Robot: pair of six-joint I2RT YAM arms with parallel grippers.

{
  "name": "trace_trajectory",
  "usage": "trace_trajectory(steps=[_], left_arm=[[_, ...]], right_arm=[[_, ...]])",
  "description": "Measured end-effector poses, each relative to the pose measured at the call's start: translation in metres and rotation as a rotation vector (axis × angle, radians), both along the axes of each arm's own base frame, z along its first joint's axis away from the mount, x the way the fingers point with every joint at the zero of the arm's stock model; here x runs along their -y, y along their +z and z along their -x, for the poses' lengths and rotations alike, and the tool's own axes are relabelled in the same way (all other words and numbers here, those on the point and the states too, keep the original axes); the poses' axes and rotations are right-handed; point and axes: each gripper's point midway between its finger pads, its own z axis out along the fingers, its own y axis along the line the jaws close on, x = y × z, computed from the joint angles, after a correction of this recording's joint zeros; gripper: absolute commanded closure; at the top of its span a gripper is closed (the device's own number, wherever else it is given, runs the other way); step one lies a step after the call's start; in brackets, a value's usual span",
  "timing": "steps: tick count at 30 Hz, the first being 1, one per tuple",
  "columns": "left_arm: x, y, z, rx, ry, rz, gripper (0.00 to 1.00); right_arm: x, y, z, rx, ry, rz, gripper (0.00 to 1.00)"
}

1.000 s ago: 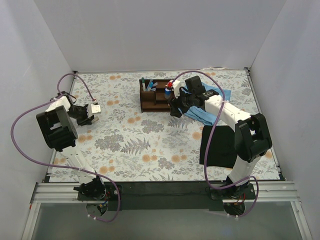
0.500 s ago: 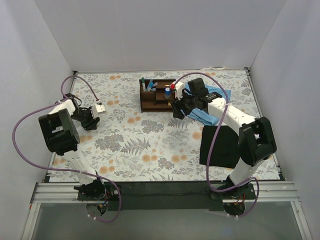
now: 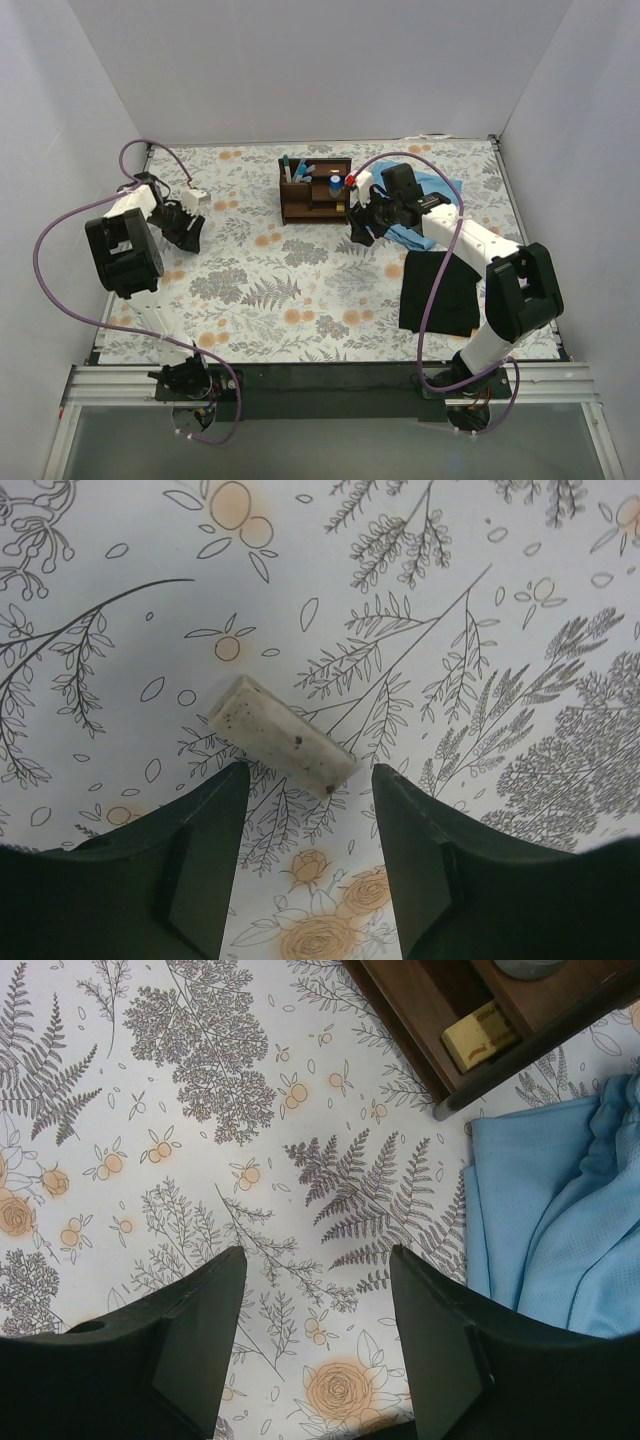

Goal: Sort the stationery into containers
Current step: Pick up the stationery from the center of the board.

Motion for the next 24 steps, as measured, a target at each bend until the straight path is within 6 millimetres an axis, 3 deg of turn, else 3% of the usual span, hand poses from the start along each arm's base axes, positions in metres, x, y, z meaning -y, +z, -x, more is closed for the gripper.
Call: trace_trajectory(steps=[7, 13, 20, 24], left_arm=[[0.008, 0.001, -0.002, -0.062, 0.171, -0.021, 0.46], [0.011, -0.001, 0.001, -0.036, 0.26, -0.114, 0.59], [0.008, -0.003, 0.005, -0.028, 0.388, -0.174, 0.62], [0.006, -0.003, 0.007, -0.024, 0.435, -0.185, 0.71]], right_arm=[[0.003, -0.002, -0.001, -0.003, -0.008, 0.001, 0.32], [0.005, -0.001, -0.005, 0.007, -0.017, -0.005, 0.32], [0.006, -0.002, -0.006, 0.007, -0.022, -0.01, 0.32], [0.007, -0.004, -0.005, 0.002, -0.021, -0.01, 0.32]])
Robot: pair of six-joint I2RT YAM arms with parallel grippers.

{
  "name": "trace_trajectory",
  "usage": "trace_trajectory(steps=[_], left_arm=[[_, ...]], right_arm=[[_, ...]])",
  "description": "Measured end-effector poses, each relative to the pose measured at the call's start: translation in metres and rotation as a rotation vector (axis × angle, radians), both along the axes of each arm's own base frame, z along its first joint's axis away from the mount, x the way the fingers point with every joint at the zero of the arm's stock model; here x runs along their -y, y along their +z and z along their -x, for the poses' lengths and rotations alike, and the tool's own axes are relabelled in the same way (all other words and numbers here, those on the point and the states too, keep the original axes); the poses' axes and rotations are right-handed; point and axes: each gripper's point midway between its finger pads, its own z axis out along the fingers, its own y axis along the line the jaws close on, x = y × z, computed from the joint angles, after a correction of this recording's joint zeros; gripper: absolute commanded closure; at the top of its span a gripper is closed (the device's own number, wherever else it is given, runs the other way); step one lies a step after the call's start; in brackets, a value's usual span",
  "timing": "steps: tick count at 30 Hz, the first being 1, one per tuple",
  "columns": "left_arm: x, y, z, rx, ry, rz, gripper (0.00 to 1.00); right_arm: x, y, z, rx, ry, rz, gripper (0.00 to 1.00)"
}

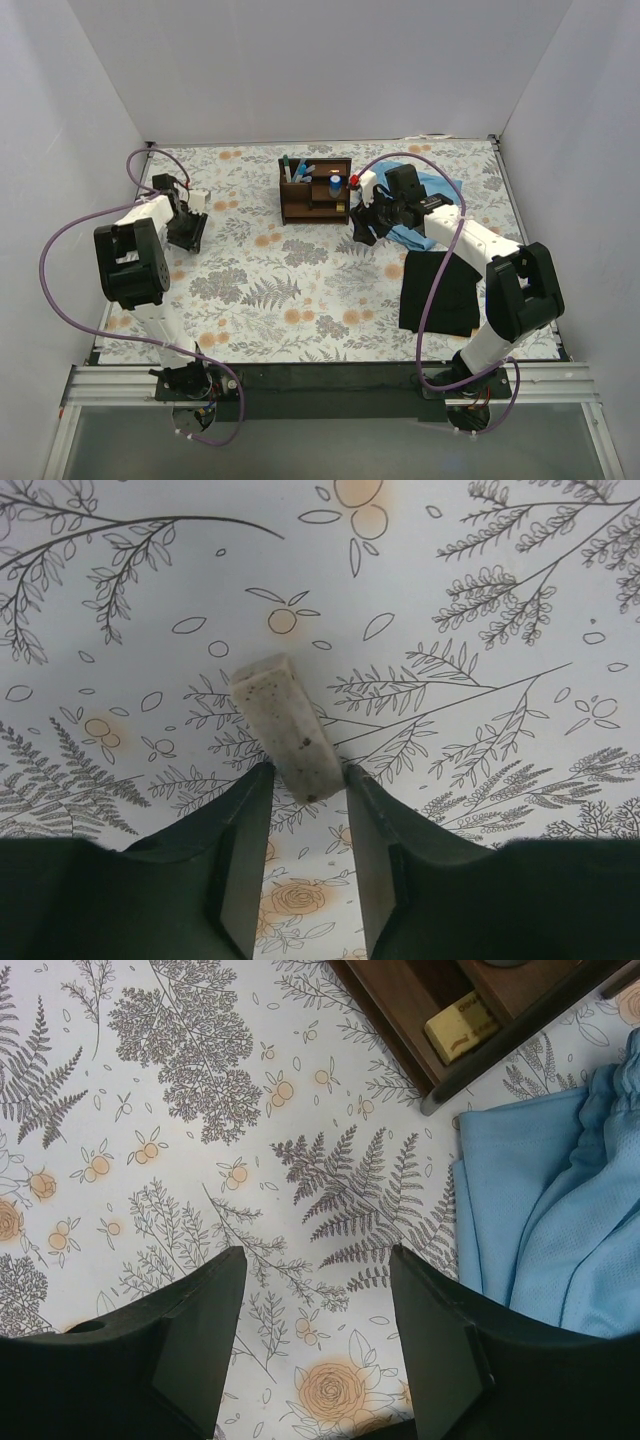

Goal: Sort the stationery into containers
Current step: Pick up the stationery from the center of the board, then place the stationery in the storage box.

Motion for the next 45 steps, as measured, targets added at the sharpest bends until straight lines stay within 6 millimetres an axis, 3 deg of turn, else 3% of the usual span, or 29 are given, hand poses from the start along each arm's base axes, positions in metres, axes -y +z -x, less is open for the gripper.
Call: trace_trajectory(steps=[4, 12, 15, 19, 24, 33, 36, 40, 45], left_arm=[[-0.003, 0.0, 0.001, 0.0, 0.03, -0.013, 0.83], [0.0, 0.001, 0.002, 0.009, 0.031, 0.003, 0.95], [0.01, 0.005, 0.013, -0.041, 0.026, 0.051, 0.98], [0.042, 0.02, 0.03, -0.138, -0.004, 0.143, 1.0], [0.097, 0.052, 0.025, -0.134, -0.061, 0.224, 1.0], [0.198, 0.093, 0.024, -0.124, -0.067, 0.408, 1.0], [0.224, 0.11, 0.017, -0.112, -0.065, 0.495, 1.0], [0.259, 0.131, -0.01, -0.079, -0.074, 0.588, 1.0], [0.291, 0.122, -0.036, -0.061, -0.092, 0.591, 1.0]], right_arm=[[0.0, 0.0, 0.0, 0.001, 0.0, -0.001, 0.32], [0.005, 0.0, -0.006, 0.016, -0.023, 0.012, 0.33], [0.014, 0.002, -0.012, 0.03, -0.057, 0.027, 0.33], [0.033, 0.019, -0.023, 0.083, -0.125, 0.034, 0.33], [0.056, 0.036, -0.035, 0.126, -0.223, 0.039, 0.33], [0.076, 0.033, -0.042, 0.123, -0.329, 0.062, 0.34], [0.083, 0.029, -0.032, 0.109, -0.356, 0.061, 0.34], [0.09, 0.026, -0.017, 0.094, -0.375, 0.051, 0.35], [0.089, 0.027, -0.005, 0.079, -0.374, 0.023, 0.38]])
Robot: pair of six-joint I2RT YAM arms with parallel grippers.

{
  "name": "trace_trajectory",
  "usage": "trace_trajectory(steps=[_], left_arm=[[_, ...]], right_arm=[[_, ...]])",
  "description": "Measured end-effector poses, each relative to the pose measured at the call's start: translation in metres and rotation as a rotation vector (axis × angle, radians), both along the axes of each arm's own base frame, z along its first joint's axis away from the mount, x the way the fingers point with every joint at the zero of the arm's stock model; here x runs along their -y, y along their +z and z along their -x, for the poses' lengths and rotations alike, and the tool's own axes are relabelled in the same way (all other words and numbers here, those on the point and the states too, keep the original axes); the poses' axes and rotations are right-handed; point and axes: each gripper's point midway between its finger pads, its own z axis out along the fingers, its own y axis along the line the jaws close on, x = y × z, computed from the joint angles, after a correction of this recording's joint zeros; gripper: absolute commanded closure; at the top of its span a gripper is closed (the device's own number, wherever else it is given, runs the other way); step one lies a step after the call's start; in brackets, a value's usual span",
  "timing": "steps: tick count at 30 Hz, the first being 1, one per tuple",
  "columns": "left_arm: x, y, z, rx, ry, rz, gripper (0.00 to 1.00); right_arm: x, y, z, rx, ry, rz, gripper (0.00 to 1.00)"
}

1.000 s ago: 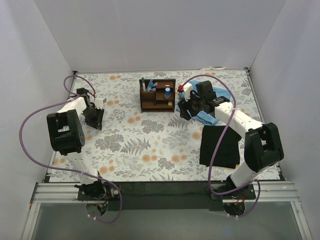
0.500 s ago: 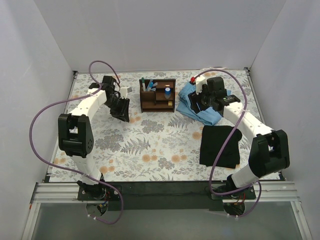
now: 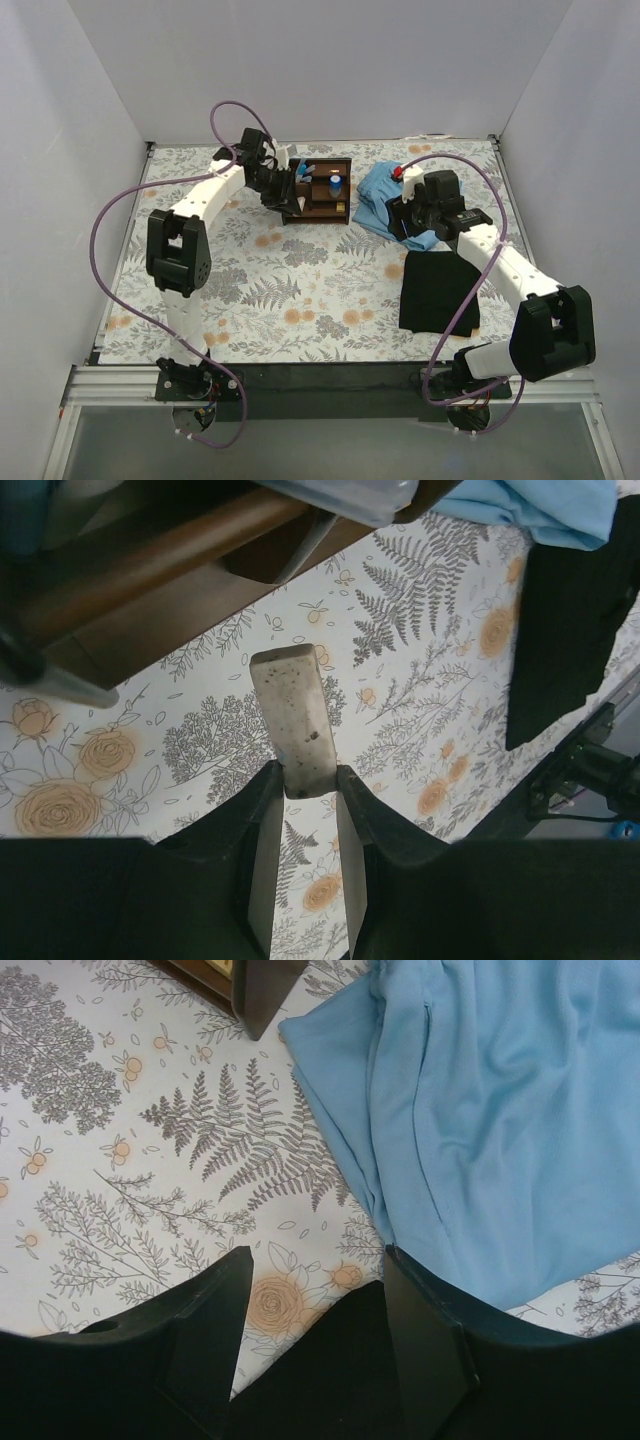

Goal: Sort the stationery into containers
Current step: Place the stationery in the storage box.

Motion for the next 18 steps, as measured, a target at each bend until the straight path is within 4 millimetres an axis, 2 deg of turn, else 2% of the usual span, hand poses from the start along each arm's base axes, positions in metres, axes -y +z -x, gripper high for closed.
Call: trace_trajectory(steps=[4, 9, 14, 18], left_arm=[[0.013, -0.019, 0.005, -0.016, -0.013, -0.063, 1.0], [0.031, -0.026, 0.015, 0.015, -0.052, -0.131, 1.0], [0.041, -0.03, 0.019, 0.069, -0.081, -0.209, 1.0], [0.044, -0.036, 0.019, 0.136, -0.093, -0.314, 1.0]], right_arm=[[-0.006, -0.001, 0.004, -0.02, -0.004, -0.048, 0.4], [-0.017, -0.006, 0.015, 0.011, 0.022, -0.098, 0.41], [-0.052, -0.015, 0.039, 0.063, 0.147, -0.139, 0.41], [-0.071, -0.024, 0.038, 0.065, 0.187, -0.174, 0.42]])
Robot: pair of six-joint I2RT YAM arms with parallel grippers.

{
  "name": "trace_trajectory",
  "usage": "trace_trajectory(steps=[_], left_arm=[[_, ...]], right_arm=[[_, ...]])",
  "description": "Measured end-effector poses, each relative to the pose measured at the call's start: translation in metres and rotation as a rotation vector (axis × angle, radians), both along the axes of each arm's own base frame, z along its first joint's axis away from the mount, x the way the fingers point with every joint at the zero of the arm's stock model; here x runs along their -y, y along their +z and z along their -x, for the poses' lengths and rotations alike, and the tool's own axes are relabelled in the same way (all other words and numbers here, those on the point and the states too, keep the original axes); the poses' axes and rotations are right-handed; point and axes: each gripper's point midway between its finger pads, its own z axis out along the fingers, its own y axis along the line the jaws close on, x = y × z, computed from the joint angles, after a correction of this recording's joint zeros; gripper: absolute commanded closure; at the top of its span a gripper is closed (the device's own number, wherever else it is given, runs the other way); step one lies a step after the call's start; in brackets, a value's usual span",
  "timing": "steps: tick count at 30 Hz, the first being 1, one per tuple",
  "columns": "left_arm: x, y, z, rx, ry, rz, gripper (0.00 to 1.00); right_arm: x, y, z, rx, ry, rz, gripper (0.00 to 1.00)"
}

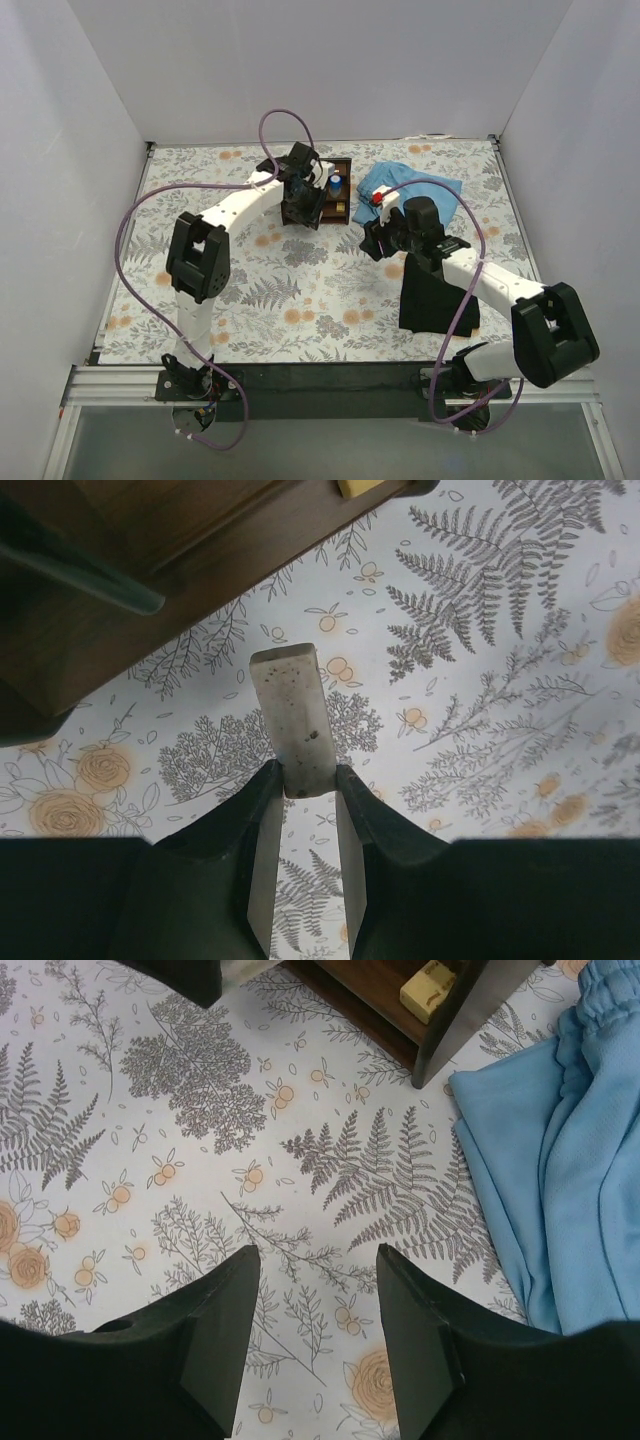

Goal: Sort the stationery into containers
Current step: Place the stationery in the storage box.

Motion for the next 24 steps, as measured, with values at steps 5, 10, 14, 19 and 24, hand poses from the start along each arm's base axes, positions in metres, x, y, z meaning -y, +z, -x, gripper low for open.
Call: trace_trajectory(steps=[5, 10, 14, 19, 24], left_arm=[[0.015, -0.011, -0.011, 0.104, -0.021, -0.132, 1.0], [0.027, -0.028, -0.014, 0.149, -0.034, -0.214, 1.0], [0.023, -0.035, -0.017, 0.155, -0.018, -0.249, 1.0], [0.02, -0.03, -0.025, 0.175, 0.013, -0.252, 1.0], [0.024, -0.018, -0.034, 0.205, 0.03, -0.226, 1.0]], right_arm=[[-0.006, -0.007, -0.011, -0.001, -0.014, -0.021, 0.42], [-0.009, 0.0, -0.015, 0.032, -0.013, -0.04, 0.41], [-0.006, -0.001, -0.011, 0.041, -0.013, -0.044, 0.41], [-0.004, -0.001, -0.007, 0.045, -0.013, -0.046, 0.41], [-0.004, -0.001, -0.007, 0.044, -0.014, -0.048, 0.41]])
